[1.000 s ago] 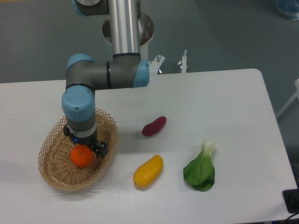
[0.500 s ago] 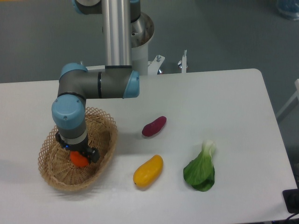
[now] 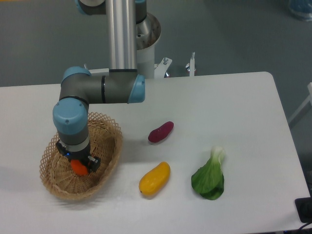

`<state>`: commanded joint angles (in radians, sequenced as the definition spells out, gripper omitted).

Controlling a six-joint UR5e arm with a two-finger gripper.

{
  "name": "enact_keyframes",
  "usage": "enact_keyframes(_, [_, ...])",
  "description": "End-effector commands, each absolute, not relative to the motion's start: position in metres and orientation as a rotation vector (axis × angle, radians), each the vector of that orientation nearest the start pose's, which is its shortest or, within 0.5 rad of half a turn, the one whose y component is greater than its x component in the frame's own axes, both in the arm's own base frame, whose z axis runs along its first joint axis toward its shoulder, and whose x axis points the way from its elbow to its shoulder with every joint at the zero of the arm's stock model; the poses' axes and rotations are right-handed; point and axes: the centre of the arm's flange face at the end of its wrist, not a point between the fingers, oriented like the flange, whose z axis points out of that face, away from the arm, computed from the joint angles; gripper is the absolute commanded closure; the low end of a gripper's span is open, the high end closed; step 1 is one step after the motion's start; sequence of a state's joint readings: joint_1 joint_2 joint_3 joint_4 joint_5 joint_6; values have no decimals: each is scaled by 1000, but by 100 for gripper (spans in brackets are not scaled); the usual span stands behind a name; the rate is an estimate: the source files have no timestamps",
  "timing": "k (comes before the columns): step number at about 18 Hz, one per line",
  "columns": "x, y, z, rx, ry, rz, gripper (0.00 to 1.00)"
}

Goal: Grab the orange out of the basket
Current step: 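Lift the held orange out of the basket toward the bok choy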

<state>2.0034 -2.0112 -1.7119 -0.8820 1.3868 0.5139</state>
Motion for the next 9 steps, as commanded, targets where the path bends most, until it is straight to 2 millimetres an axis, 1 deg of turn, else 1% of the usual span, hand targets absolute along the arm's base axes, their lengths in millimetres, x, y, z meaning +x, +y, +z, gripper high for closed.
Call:
enact_keyframes(1, [-127, 621, 253, -2944, 120, -160, 70])
enact_keyframes(3, [-143, 614, 265, -2930, 82, -143, 69])
enact_keyframes(4, [-157, 609, 274, -2917, 52, -128, 69])
enact_keyframes(5, [-173, 603, 283, -2903, 18, -108, 69])
enact_keyframes(6, [-187, 599, 288, -2897, -1, -93, 69])
enact_keyframes(7, [-209, 593, 287, -2898, -8, -80, 69])
enact_keyframes(8, [-224, 586, 283, -2906, 5, -68, 69])
enact_keyframes(9, [-246, 577, 282, -2909, 2, -55, 69])
